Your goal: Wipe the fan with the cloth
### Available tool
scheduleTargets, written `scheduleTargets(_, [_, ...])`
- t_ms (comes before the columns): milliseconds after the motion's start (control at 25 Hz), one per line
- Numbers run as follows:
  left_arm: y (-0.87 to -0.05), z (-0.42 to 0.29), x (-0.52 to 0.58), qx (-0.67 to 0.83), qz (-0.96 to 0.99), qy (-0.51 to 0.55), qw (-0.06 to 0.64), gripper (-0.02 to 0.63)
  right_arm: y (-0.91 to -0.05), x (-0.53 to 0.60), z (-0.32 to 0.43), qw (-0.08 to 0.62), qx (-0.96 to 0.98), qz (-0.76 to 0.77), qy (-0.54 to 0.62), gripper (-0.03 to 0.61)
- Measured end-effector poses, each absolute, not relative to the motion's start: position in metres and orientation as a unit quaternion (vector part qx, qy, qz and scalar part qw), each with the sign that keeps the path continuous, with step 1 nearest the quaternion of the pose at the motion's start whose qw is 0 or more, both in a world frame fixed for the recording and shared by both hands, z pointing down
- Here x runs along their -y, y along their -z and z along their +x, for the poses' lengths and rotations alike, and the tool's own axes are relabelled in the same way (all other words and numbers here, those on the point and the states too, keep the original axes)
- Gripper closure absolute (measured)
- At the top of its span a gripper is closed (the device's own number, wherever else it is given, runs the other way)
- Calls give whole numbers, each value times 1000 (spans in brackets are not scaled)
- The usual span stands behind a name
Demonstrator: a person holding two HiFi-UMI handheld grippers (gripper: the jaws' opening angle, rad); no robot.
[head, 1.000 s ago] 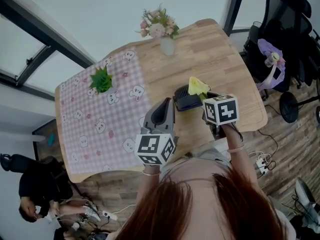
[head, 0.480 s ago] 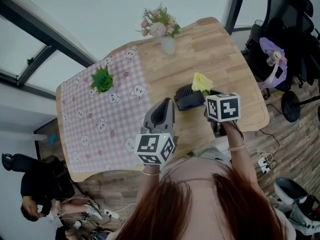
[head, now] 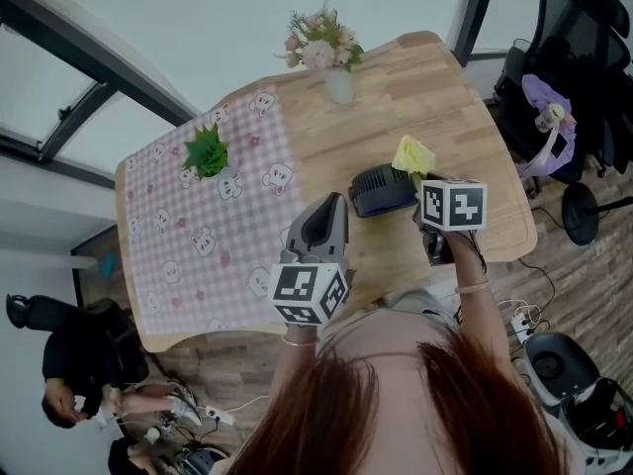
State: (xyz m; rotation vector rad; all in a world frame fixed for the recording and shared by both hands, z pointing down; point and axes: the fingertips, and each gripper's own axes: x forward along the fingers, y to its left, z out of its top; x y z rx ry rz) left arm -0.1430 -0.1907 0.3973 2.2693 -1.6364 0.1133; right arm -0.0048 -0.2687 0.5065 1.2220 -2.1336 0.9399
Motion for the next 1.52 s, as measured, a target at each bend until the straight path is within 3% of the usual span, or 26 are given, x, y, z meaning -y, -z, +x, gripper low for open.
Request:
scheduleTargets(880, [-408,-124,188,559,808,-59,180,600,-551,274,29,134,731,474,-472,560])
scheduleTargets(1040, [-407,-123,188,554,810,-58,181,600,-538,270,27,126,749,475,-444,560])
scheduleTargets(1240, [-411,-122,187,550,812,-56,186,600,-491,244,5,63,823,423,-374,560])
scheduleTargets(1520, [-415,-119,182,546,813,-53,195,600,-469,189,-22,96,892,355,-263,560])
